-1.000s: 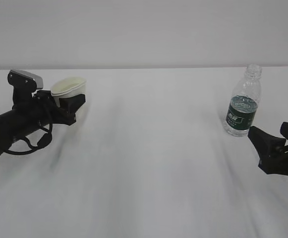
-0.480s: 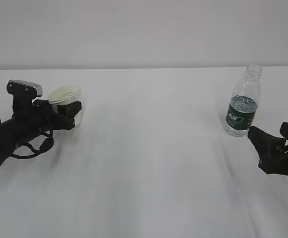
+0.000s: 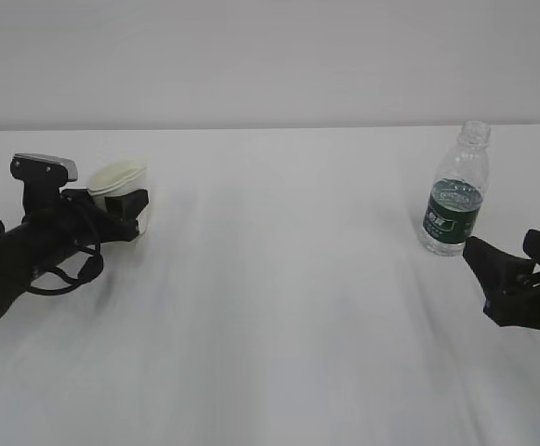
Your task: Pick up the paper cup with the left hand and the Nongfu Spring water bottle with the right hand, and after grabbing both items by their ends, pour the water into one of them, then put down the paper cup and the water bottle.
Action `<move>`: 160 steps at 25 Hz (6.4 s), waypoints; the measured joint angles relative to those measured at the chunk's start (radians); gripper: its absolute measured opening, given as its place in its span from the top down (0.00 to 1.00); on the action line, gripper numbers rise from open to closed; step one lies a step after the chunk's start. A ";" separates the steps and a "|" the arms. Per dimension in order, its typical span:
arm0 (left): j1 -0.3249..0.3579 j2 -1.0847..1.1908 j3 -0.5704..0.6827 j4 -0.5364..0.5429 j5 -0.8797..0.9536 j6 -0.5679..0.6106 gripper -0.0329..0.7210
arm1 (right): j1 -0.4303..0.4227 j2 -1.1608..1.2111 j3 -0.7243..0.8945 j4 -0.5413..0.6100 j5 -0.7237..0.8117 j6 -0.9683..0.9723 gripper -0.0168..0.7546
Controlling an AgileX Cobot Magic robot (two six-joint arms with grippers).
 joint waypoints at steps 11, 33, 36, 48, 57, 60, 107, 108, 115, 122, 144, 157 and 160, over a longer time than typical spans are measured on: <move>0.000 0.043 -0.039 -0.024 -0.035 0.000 0.44 | 0.000 0.000 0.000 -0.014 0.000 0.005 0.25; 0.000 0.053 -0.039 -0.020 -0.032 0.000 0.17 | 0.000 0.000 0.000 -0.017 0.000 0.009 0.25; 0.000 0.053 -0.039 -0.020 -0.031 0.000 0.11 | 0.000 0.000 0.000 -0.017 0.000 0.009 0.25; 0.000 0.021 0.012 -0.008 -0.028 0.000 0.04 | 0.000 0.000 0.000 -0.017 0.000 0.011 0.25; 0.000 -0.028 0.101 -0.008 -0.028 0.000 0.04 | 0.000 0.000 0.000 -0.017 0.000 0.016 0.25; 0.000 -0.050 0.123 -0.008 -0.028 0.000 0.04 | 0.000 0.000 0.000 -0.018 0.000 0.029 0.25; 0.000 -1.278 0.528 0.117 0.424 -0.256 0.17 | 0.000 -1.088 -0.263 -0.005 1.074 0.091 0.25; 0.000 -1.317 0.528 0.123 0.463 -0.271 0.17 | 0.000 -1.108 -0.278 -0.005 1.117 0.091 0.25; -0.031 -1.556 0.535 0.134 0.713 -0.318 0.19 | 0.000 -1.261 -0.376 -0.002 1.432 0.091 0.25; -0.119 -1.827 0.535 0.134 1.007 -0.327 0.19 | 0.000 -1.413 -0.401 -0.001 1.627 0.091 0.25; -0.126 -2.184 0.284 -0.151 1.764 -0.054 0.25 | 0.000 -1.524 -0.523 0.056 1.922 0.059 0.26; -0.126 -2.190 0.156 -0.376 2.350 0.213 0.30 | 0.000 -1.528 -0.632 0.059 2.408 -0.057 0.26; -0.126 -2.192 0.156 -0.378 2.394 0.221 0.30 | 0.000 -1.528 -0.632 0.046 2.424 -0.076 0.26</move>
